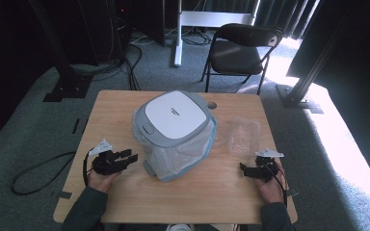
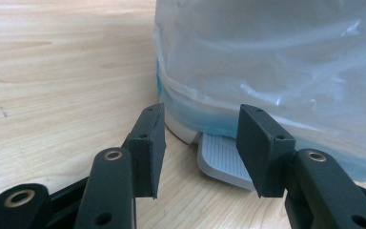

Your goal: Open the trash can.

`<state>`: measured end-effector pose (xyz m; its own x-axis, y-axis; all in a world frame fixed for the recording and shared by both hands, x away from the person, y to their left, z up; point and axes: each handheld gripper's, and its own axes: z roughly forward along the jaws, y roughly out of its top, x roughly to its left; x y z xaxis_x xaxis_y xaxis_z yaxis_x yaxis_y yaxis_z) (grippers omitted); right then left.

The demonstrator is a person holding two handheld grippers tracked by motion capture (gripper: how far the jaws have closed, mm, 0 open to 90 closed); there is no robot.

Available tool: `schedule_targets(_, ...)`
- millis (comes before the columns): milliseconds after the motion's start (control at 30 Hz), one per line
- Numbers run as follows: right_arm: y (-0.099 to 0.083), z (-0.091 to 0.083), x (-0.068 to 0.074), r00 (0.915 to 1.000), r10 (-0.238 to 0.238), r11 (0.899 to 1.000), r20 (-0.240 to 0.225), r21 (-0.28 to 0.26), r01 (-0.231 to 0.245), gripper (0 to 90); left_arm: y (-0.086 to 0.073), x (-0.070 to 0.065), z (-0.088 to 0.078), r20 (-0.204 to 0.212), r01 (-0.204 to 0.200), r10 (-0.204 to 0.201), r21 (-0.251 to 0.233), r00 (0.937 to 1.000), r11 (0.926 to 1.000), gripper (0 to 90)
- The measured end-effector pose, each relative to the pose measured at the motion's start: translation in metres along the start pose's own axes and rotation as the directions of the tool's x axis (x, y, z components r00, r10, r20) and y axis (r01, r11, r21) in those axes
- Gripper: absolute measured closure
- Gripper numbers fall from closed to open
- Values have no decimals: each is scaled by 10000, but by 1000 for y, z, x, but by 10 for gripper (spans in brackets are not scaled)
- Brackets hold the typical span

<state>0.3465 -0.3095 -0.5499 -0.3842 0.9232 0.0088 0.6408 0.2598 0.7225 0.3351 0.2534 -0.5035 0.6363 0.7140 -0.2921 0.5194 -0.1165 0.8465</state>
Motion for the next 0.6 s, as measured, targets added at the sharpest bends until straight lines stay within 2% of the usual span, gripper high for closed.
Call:
schedule_targets(333, 0, 0, 0, 10000, -3, 10000, -2, 1, 3, 122, 12, -4, -11, -147, -398, 396, -136, 9991, 9991, 570)
schedule_targets(600, 0, 0, 0, 10000, 2, 10000, -1, -2, -2, 122, 25, -9, -21, -18, -585, 585, -354, 9983, 9977, 581)
